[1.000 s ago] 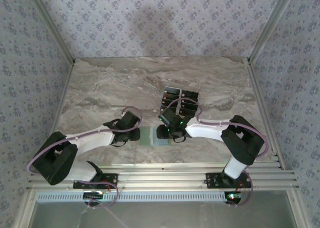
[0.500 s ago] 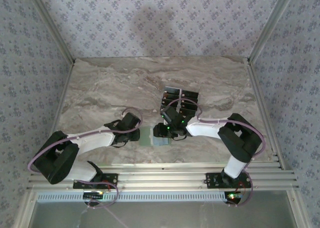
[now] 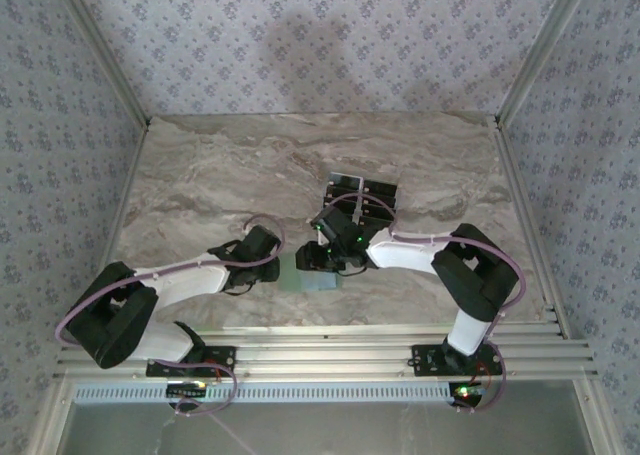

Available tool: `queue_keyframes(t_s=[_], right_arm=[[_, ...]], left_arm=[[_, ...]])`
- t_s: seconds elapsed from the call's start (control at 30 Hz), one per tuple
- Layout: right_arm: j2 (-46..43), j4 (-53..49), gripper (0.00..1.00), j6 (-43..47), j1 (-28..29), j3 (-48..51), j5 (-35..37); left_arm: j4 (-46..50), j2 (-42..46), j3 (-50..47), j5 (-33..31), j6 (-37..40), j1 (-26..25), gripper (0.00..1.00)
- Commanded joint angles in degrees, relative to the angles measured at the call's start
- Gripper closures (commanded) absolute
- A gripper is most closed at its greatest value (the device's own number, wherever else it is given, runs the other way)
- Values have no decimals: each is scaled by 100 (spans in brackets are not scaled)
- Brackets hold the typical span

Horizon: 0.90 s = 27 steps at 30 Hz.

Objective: Put the credit cards into the card holder

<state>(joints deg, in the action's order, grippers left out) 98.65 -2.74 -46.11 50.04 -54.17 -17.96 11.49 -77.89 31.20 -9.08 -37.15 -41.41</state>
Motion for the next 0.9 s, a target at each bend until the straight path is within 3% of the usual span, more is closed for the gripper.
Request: queue_keyframes(t_s=[0.0,0.47,0.87], right_arm=[[132,-146,54,-78,86,-283,-138],[621,-566,54,23,355,-1109,-179],[-300,-1892,49,714,127,-638,1244]], left_arm=[[-463,-151,-249,228,-124,-61,62],[-261,653,-752,-232,-330,-32,59],[-147,857,-748,-195,-238,77,58]])
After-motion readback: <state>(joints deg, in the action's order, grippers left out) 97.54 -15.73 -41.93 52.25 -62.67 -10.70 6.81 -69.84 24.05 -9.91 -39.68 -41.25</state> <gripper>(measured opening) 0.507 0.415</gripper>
